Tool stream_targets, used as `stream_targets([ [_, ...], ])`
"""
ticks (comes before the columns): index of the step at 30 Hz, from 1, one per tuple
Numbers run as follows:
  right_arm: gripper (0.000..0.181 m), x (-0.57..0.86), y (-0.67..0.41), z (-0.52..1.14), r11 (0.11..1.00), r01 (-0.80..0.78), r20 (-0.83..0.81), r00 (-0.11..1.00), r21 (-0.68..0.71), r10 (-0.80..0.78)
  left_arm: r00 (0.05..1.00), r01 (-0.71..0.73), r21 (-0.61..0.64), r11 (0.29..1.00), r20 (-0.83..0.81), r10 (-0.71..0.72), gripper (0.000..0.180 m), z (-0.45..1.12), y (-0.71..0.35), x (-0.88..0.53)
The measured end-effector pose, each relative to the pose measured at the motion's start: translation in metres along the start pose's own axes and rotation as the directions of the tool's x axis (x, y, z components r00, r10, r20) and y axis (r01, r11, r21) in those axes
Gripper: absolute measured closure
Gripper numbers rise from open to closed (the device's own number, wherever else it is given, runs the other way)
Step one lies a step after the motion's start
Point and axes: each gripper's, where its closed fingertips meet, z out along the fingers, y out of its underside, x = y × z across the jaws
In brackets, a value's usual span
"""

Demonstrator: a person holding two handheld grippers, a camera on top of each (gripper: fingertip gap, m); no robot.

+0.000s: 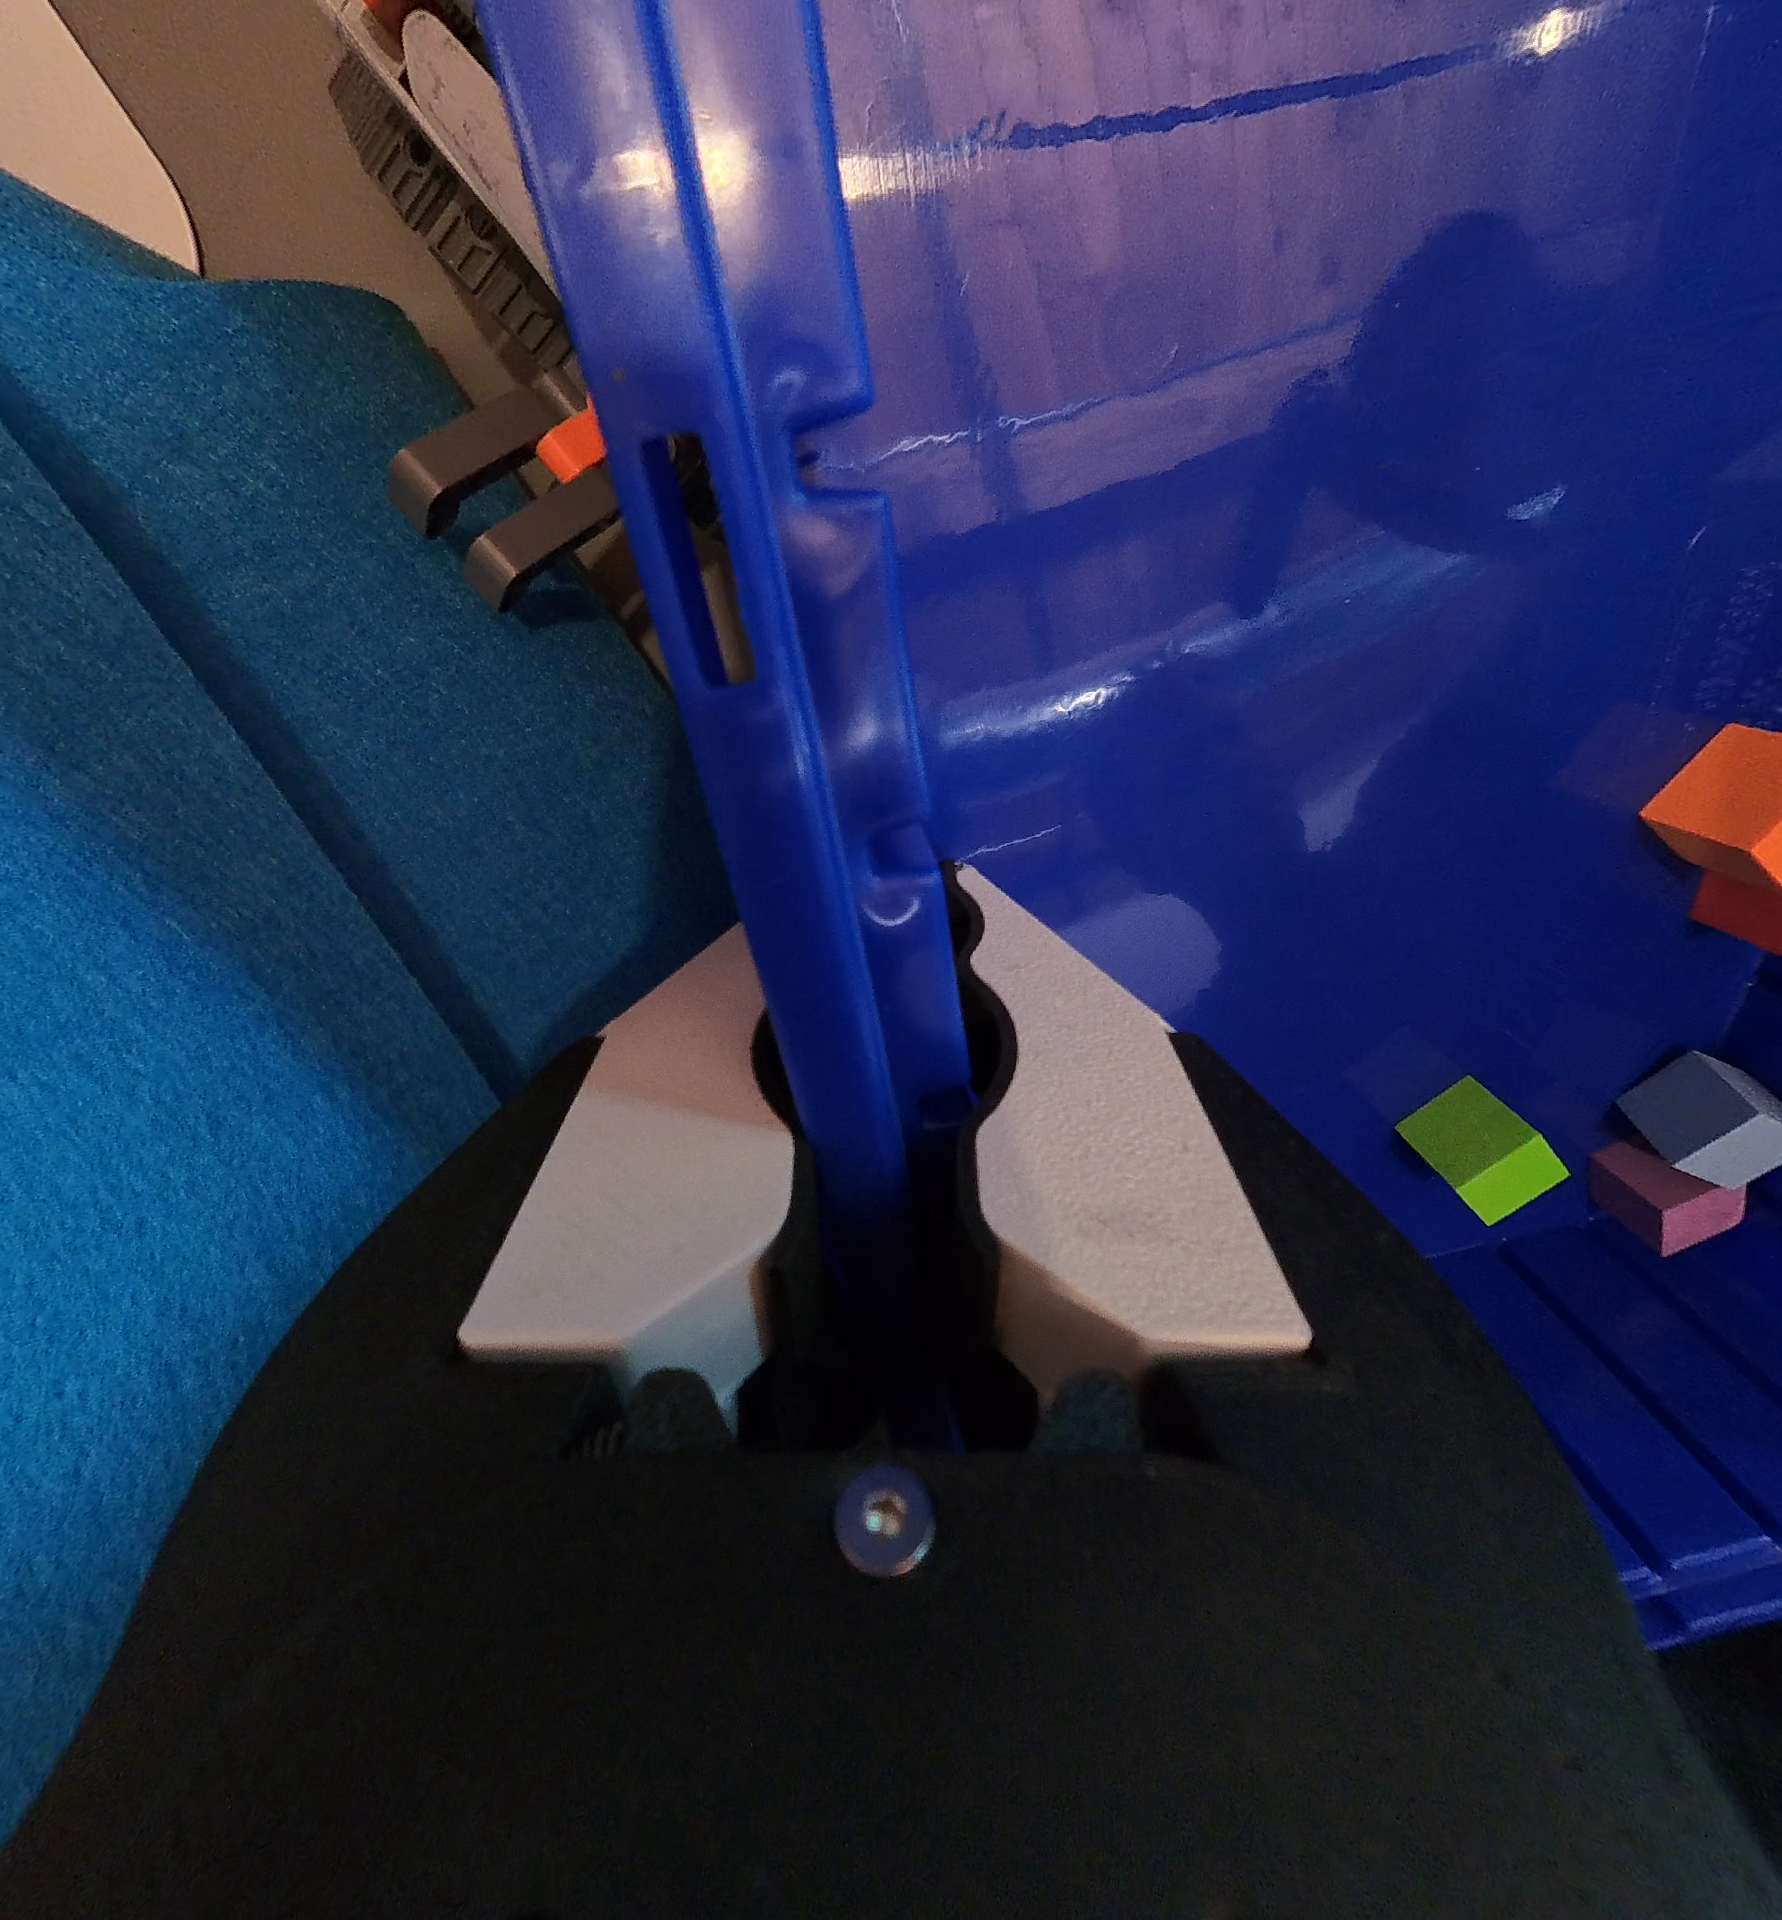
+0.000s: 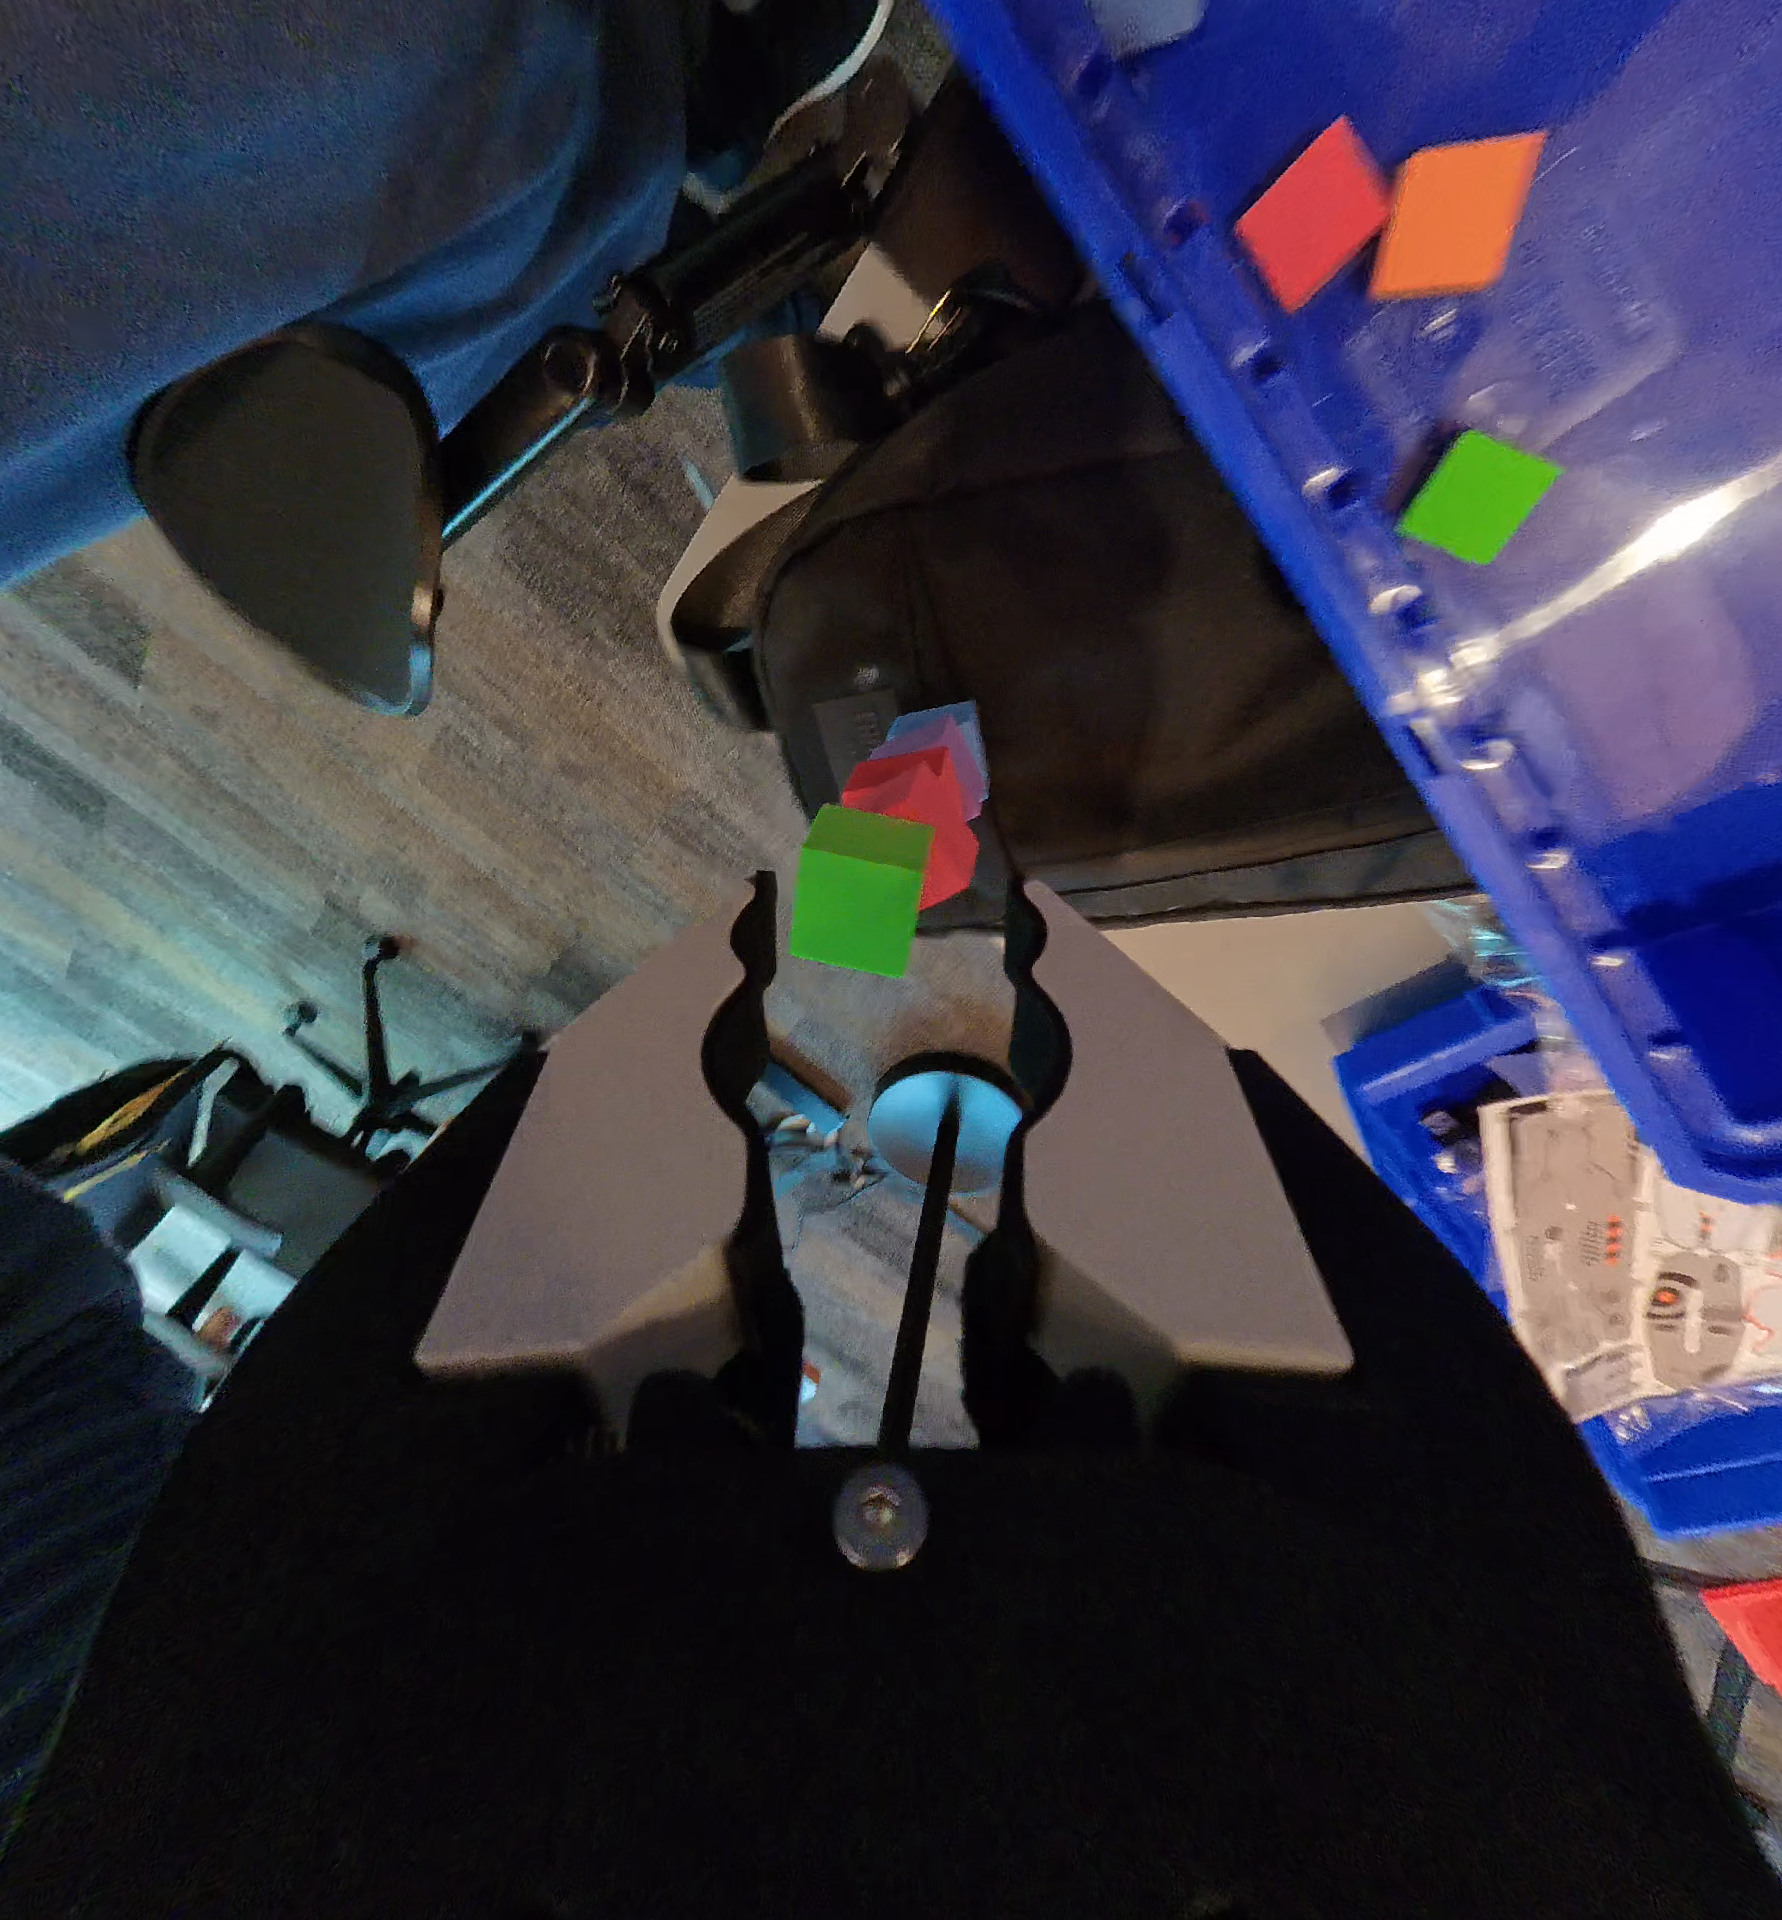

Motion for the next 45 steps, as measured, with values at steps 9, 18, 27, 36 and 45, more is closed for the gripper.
stream_targets([
  [9, 0.131, 0.103, -0.062, -0.009, 0.987, -0.094, -0.187, 0.975, 0.128, 0.117, 1.000, 0.006, -0.001, 1.000, -0.013, -0.006, 0.162, 0.000, -0.001, 0.001],
  [18, 0.127, 0.157, -0.068, 0.077, 0.985, -0.155, -0.122, 0.982, -0.080, 0.145, 1.000, 0.005, -0.004, 1.000, -0.012, -0.005, 0.162, 0.000, -0.001, 0.001],
  [27, 0.133, 0.160, -0.058, 0.111, 0.959, -0.184, -0.080, 0.982, -0.215, 0.170, 1.000, 0.004, 0.000, 1.000, -0.007, -0.004, 0.162, 0.000, -0.001, 0.001],
  [36, 0.144, 0.165, -0.055, 0.115, 0.940, -0.248, -0.063, 0.969, -0.236, 0.240, 1.000, 0.004, -0.002, 1.000, -0.008, -0.004, 0.162, 0.000, -0.002, 0.001],
  [45, 0.141, 0.168, -0.055, 0.123, 0.928, -0.255, -0.071, 0.967, -0.272, 0.245, 1.000, 0.002, 0.000, 1.000, -0.008, -0.002, 0.162, 0.001, -0.002, 0.001],
])
